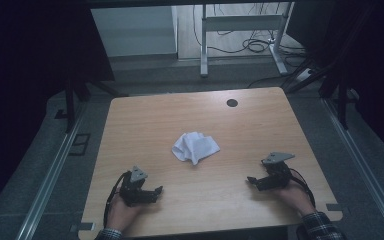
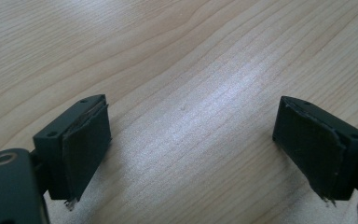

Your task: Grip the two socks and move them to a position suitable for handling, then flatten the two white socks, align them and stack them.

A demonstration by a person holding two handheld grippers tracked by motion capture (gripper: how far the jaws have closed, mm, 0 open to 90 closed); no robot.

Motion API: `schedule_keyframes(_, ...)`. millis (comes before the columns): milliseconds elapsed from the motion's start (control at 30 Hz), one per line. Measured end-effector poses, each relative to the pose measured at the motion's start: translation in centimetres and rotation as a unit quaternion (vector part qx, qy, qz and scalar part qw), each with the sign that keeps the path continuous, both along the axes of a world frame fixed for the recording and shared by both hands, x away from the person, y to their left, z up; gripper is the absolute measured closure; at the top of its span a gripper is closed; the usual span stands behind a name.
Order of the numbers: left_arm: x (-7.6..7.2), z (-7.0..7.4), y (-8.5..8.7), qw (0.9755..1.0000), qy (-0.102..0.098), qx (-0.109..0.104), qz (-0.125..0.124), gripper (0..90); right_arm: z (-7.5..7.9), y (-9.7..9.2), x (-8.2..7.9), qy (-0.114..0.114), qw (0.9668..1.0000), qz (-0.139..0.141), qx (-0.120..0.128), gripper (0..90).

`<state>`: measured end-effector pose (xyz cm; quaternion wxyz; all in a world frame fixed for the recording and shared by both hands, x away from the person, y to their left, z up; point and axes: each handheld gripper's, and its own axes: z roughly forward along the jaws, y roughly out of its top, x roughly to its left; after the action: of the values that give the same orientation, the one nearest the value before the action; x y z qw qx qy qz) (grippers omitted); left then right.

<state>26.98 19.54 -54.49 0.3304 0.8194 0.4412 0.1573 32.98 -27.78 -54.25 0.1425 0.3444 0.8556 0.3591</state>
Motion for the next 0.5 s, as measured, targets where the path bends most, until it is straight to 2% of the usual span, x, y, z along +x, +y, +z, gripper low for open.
schedule_keyframes(500,0.01,0.0,-0.01,1.0,0.0,0.0,0.0,11.1,0.0,0.04,-0.06,0.0,1.0,-0.004,0.0,7.7)
